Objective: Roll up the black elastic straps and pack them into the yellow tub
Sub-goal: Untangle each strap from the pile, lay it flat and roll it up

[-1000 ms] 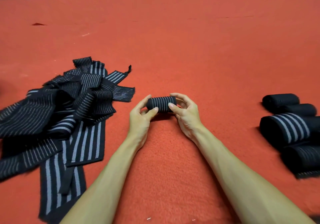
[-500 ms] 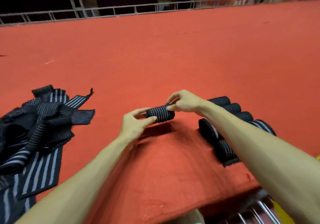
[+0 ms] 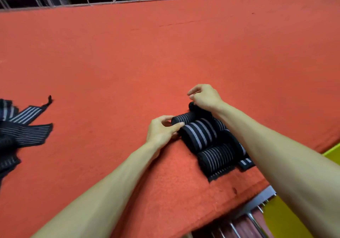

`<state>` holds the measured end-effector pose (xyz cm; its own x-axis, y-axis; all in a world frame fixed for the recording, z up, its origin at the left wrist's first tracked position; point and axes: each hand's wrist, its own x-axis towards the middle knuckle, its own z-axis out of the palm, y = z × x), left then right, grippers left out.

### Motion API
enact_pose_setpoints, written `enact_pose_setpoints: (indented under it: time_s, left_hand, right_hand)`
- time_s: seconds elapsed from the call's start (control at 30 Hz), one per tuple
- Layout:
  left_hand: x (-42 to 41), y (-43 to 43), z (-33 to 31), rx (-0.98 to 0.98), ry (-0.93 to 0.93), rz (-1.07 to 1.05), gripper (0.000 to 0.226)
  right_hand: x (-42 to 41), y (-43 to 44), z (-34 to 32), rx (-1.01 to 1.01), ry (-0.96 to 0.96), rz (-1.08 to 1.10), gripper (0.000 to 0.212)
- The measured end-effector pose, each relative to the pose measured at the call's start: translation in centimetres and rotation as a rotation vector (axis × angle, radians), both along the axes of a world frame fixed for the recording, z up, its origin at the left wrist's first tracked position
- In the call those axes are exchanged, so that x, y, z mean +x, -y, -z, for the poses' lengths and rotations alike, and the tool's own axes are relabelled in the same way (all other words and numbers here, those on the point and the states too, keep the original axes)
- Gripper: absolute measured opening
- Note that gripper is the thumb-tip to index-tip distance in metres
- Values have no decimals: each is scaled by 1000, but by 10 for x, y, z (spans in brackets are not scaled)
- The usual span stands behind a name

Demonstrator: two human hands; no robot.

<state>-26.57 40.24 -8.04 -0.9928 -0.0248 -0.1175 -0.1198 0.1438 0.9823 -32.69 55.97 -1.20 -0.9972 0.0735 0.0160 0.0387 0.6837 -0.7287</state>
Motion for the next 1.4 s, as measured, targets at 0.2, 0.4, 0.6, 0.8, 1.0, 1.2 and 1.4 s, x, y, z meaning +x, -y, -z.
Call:
enact_pose_setpoints:
  time_s: [0.2, 0.4, 0.6, 0.8, 1.0, 1.2, 1.4]
  left_hand:
    - [6, 13, -20, -180, 41, 171, 40]
    - [56, 87, -37, -223, 32, 49, 30]
    - [129, 209, -43, -315, 5, -185, 19]
    - [188, 302, -36, -526, -151, -385, 24]
    - [205, 363, -24, -622, -470, -714, 25]
    - [172, 380, -9, -647, -301, -682, 29]
    - [166, 368, -11, -721, -406, -603, 18]
  right_hand:
    - [12, 20, -7, 42, -18, -57, 22]
    - [45, 83, -10, 22, -78, -144, 18]
    - [94, 188, 4, -55, 0, -423, 10]
    - [127, 267, 18, -106, 98, -581, 15]
    - [137, 344, 27, -202, 143, -693, 5]
    - [138, 407, 19, -331, 89, -722, 23]
    - [137, 415, 23, -352, 149, -657, 29]
